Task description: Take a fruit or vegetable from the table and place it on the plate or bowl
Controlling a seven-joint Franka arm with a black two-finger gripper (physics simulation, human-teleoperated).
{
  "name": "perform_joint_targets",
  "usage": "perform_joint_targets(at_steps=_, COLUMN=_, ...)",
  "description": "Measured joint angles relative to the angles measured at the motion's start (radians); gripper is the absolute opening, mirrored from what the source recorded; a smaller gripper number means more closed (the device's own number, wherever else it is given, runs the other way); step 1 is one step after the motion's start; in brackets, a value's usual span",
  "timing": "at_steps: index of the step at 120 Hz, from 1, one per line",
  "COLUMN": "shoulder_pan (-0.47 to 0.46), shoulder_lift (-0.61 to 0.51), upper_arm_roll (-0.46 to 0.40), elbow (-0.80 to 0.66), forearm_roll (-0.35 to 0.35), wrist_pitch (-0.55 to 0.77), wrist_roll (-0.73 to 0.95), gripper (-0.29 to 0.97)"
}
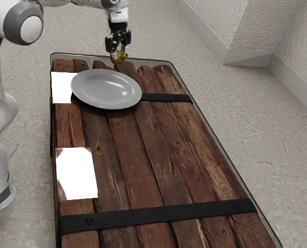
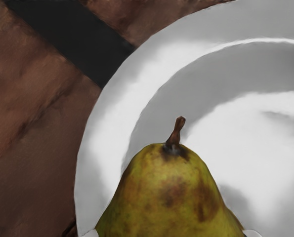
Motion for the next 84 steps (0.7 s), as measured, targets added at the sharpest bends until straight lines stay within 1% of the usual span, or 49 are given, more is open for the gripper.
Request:
perform_joint_targets(at_steps=11, shoulder_pan=-0.077, shoulder_lift=-0.001, upper_arm_roll=0.005, elbow=-0.004, forearm_roll=0.000, wrist_pitch=0.002, wrist_roll=0.000, gripper=0.05)
perform_joint_targets(at_steps=21, shoulder_pan=-0.120, shoulder_lift=-0.002, upper_arm_roll=0.010, elbow=-0.006, forearm_roll=0.000, wrist_pitch=0.003, wrist_roll=0.000, gripper=0.05)
perform_joint_targets(at_steps=31, shoulder_pan=-0.140, shoulder_lift=-0.002, upper_arm_roll=0.021, elbow=-0.008, forearm_roll=0.000, wrist_pitch=0.004, wrist_roll=0.000, gripper=0.05)
perform_joint_targets(at_steps=42, shoulder_pan=-0.119, shoulder_lift=-0.001, upper_arm_roll=0.025, elbow=-0.009, forearm_roll=-0.001, wrist_pitch=0.005, wrist_roll=0.000, gripper=0.05)
perform_joint_targets(at_steps=53, shoulder_pan=-0.077, shoulder_lift=-0.001, upper_arm_roll=0.021, elbow=-0.012, forearm_roll=-0.001, wrist_pitch=0.000, wrist_roll=0.000, gripper=0.29)
perform_joint_targets(at_steps=59, shoulder_pan=-0.051, shoulder_lift=-0.002, upper_arm_roll=0.016, elbow=-0.011, forearm_roll=-0.001, wrist_pitch=-0.005, wrist_roll=-0.001, gripper=0.39)
perform_joint_targets(at_steps=71, shoulder_pan=0.005, shoulder_lift=-0.003, upper_arm_roll=0.007, elbow=-0.010, forearm_roll=0.000, wrist_pitch=-0.012, wrist_roll=-0.001, gripper=0.53)
perform_joint_targets(at_steps=84, shoulder_pan=0.056, shoulder_lift=-0.004, upper_arm_roll=0.005, elbow=-0.010, forearm_roll=-0.001, wrist_pitch=-0.012, wrist_roll=-0.003, gripper=0.61)
